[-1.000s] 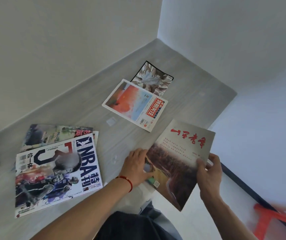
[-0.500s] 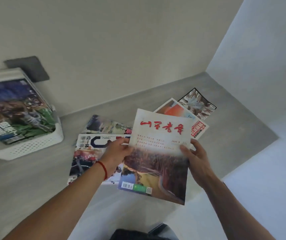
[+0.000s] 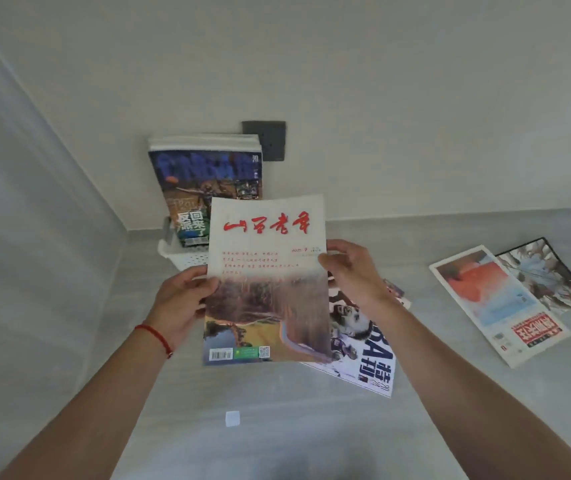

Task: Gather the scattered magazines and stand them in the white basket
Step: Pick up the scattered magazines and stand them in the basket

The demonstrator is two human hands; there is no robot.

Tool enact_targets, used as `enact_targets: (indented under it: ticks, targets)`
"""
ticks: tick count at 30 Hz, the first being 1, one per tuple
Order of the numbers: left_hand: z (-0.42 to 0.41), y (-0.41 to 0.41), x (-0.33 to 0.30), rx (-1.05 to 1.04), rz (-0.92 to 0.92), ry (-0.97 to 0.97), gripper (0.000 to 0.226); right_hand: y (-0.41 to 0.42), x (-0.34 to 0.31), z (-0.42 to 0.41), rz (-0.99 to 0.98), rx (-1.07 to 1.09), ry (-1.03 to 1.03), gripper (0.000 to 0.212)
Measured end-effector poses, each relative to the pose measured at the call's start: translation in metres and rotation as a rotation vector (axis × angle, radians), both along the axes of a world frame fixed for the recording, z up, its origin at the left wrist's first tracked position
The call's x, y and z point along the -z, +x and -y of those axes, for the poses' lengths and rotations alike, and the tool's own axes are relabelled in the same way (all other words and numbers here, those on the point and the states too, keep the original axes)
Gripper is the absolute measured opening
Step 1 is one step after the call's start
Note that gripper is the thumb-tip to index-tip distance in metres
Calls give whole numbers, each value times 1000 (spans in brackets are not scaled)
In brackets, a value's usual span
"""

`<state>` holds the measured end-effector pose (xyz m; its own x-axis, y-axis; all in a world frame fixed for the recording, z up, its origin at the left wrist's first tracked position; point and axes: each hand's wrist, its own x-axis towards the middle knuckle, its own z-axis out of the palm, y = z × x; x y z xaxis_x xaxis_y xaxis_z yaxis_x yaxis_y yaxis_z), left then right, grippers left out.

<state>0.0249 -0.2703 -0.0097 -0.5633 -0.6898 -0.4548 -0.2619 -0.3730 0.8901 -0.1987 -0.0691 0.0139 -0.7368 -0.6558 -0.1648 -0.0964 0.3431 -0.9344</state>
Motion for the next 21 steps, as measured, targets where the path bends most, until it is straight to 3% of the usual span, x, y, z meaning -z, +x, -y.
enact_targets:
  ticks: [6, 12, 16, 21]
  targets:
    - [81, -7, -36, -219, -3, -388, 23, -4, -52, 105, -260, 8, -114, 15]
    - [144, -29, -50, -332, 119, -688, 28, -18, -56, 170, -264, 42, -172, 12]
    - [163, -40, -25, -294, 150, -610, 8, -28, -28, 192, -207, 87, -107, 12]
    - [179, -53, 17, -329, 162, -461, 18, -32, 15, 198, -158, 120, 3, 10]
